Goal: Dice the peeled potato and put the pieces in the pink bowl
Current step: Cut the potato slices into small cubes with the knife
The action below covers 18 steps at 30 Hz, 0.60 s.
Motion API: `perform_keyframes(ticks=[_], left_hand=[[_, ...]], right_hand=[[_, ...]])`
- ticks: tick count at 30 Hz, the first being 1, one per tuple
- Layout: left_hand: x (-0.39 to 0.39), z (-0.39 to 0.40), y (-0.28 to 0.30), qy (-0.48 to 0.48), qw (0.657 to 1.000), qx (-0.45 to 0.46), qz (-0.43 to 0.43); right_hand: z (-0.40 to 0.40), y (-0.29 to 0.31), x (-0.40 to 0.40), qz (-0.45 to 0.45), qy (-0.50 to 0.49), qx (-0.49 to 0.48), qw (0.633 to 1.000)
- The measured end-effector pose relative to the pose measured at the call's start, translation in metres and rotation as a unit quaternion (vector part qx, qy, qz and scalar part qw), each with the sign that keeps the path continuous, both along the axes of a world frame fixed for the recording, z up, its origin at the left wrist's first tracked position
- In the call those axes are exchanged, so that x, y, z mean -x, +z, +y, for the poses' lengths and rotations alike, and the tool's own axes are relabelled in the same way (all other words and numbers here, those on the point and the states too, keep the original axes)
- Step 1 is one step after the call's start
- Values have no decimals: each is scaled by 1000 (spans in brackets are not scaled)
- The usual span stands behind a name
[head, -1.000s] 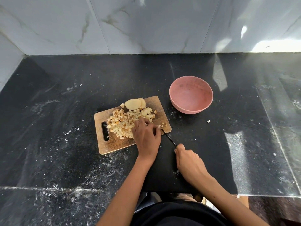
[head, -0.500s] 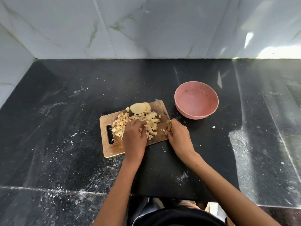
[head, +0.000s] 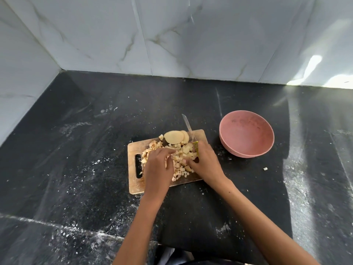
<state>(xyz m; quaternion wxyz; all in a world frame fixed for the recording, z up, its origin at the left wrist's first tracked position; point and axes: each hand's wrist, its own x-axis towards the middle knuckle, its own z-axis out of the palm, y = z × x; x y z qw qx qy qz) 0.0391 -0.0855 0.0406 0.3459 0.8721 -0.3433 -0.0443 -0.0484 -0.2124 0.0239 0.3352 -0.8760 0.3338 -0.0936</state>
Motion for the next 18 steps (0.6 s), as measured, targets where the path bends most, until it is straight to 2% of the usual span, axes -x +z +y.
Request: perform_keyframes(ticks=[3, 7, 12, 15, 18], left_hand=[[-1, 1, -3, -12, 1000, -14, 4], [-2, 1, -6, -34, 999, -26, 7], [-4, 0, -7, -28, 999, -27, 20], [-5, 2, -8, -22, 999, -21, 24], [-5, 3, -9, -8, 999, -18, 25]], right_hand=[[-5, 2, -6, 0, 22, 10, 1000], [-12, 6, -15, 22, 56, -26, 998], [-13, 18, -20, -27, 65, -56, 996], [-19, 24, -16, -54, 51, -95, 993], [-26, 21, -12, -46, 4, -72, 996]])
